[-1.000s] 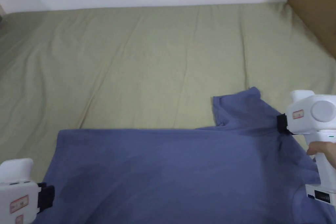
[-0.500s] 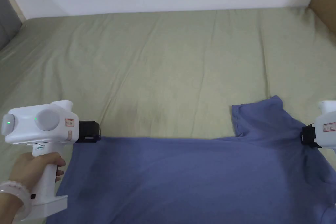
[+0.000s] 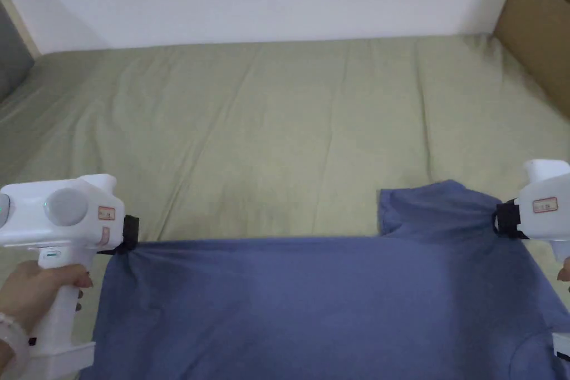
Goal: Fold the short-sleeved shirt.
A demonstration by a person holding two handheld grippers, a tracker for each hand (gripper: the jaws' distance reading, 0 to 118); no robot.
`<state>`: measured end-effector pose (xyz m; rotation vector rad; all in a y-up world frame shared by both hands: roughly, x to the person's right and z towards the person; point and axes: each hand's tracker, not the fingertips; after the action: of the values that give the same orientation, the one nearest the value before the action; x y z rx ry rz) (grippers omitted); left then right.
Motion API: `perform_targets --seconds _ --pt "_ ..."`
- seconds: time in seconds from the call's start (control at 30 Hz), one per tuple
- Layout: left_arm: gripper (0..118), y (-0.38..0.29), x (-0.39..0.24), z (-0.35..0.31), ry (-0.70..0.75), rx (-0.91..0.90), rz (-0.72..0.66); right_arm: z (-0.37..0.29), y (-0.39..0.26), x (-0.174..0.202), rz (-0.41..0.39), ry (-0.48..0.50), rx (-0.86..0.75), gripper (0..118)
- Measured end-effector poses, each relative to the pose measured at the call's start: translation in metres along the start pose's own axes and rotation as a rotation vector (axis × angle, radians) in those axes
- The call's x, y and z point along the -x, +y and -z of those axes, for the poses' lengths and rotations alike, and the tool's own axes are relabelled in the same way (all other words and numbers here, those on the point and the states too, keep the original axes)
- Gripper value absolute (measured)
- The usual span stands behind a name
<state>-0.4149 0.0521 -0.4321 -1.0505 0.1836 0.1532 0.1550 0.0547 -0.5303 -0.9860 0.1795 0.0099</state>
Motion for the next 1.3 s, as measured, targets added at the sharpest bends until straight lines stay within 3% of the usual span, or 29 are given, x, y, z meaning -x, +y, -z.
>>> perform_targets --seconds 0.1,0.37,0.47,0.63,0.77,0.8,0.87,0.9,0.93,0.97,1.03,1.13,1.17,1.2,1.23,1.27,1.3 --pt "1 -0.019 -0.002 -0.046 -0.002 -0.072 0.044 -0.039 -0.014 0.004 -0.056 -0.032 -0.043 0" --pt "1 -0.129 0.019 -0.143 -0.026 -0.143 0.055 -0.131 -0.121 -0.006 -0.016 -0.016 -0.069 0" --pt "1 -0.184 0.024 -0.144 -0.018 -0.077 0.062 -0.142 -0.179 -0.007 -0.001 -0.016 -0.015 0" --pt "1 -0.251 0.027 -0.114 -0.012 0.063 0.043 -0.139 -0.261 0.006 -0.113 -0.105 0.094 0" --pt "9 -0.272 0.025 -0.106 0.014 0.066 0.055 -0.131 -0.289 0.001 0.007 -0.072 0.113 0" --pt "15 -0.273 0.031 -0.102 0.014 0.058 0.044 -0.130 -0.292 -0.001 0.029 -0.071 0.088 0" --pt "44 -0.271 0.034 -0.104 0.039 0.044 0.031 -0.131 -0.292 -0.001 0.025 -0.072 0.076 8" --pt "57 -0.269 0.035 -0.109 0.056 0.048 0.034 -0.132 -0.289 0.001 0.025 -0.077 0.072 23" --pt "74 -0.268 0.036 -0.114 0.059 0.042 0.034 -0.133 -0.287 0.002 0.020 -0.085 0.072 52" --pt "86 -0.267 0.038 -0.119 0.058 0.027 0.030 -0.136 -0.285 0.004 0.010 -0.097 0.064 71" --pt "95 -0.263 0.041 -0.129 0.049 0.007 0.017 -0.145 -0.277 0.010 -0.001 -0.120 0.045 76" --pt "93 -0.259 0.046 -0.144 -0.001 -0.060 -0.042 -0.157 -0.262 0.018 0.013 -0.068 -0.015 73" --pt "82 -0.257 0.048 -0.146 -0.025 -0.072 -0.075 -0.160 -0.256 0.024 0.021 -0.035 -0.041 63" --pt "55 -0.259 0.046 -0.153 -0.050 -0.085 -0.107 -0.161 -0.252 0.030 0.027 -0.014 -0.061 43" --pt "0 -0.258 0.048 -0.154 -0.069 -0.094 -0.132 -0.161 -0.249 0.037 0.038 -0.010 -0.079 5" --pt "0 -0.258 0.048 -0.151 -0.086 -0.086 -0.143 -0.158 -0.246 0.043 0.056 -0.019 -0.107 0" --pt "0 -0.261 0.050 -0.144 -0.015 -0.077 -0.152 -0.154 -0.248 0.052 0.099 -0.055 -0.163 0"
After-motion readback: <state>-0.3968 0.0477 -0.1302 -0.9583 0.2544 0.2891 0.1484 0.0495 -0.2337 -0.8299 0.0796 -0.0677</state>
